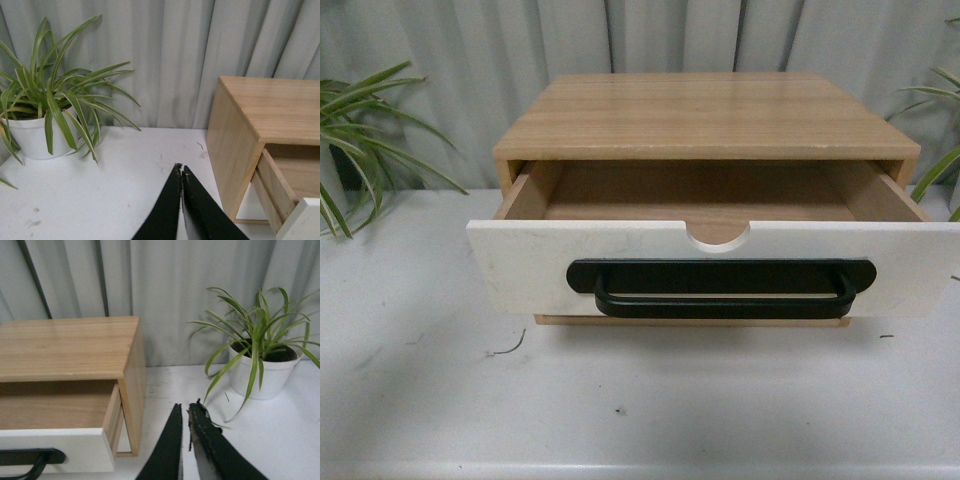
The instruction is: Pull drawer
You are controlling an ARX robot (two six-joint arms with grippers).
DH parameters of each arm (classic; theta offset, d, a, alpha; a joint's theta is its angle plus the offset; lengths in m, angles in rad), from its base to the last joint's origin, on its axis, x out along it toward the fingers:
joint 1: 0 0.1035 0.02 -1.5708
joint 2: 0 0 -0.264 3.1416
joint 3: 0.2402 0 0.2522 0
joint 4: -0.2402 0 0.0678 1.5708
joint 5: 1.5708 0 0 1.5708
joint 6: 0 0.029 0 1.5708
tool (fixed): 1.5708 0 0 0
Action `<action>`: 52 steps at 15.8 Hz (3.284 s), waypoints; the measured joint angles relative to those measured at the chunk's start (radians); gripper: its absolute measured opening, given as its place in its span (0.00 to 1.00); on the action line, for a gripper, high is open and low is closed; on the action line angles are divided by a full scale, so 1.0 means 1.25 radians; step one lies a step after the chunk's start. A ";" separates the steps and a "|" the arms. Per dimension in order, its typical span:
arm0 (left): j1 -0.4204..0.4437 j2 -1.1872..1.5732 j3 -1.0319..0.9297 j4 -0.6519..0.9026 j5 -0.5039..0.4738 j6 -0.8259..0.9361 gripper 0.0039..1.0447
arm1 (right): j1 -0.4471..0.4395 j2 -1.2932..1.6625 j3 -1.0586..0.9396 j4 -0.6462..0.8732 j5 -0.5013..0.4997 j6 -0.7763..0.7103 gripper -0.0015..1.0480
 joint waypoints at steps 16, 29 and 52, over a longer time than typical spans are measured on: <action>-0.134 -0.397 -0.167 -0.222 -0.136 0.004 0.01 | 0.113 -0.350 -0.171 -0.173 0.123 -0.005 0.02; -0.133 -0.646 -0.166 -0.482 -0.137 0.005 0.01 | 0.113 -0.570 -0.170 -0.401 0.123 -0.005 0.02; -0.133 -0.645 -0.166 -0.485 -0.136 0.006 0.94 | 0.113 -0.570 -0.170 -0.400 0.123 -0.005 0.94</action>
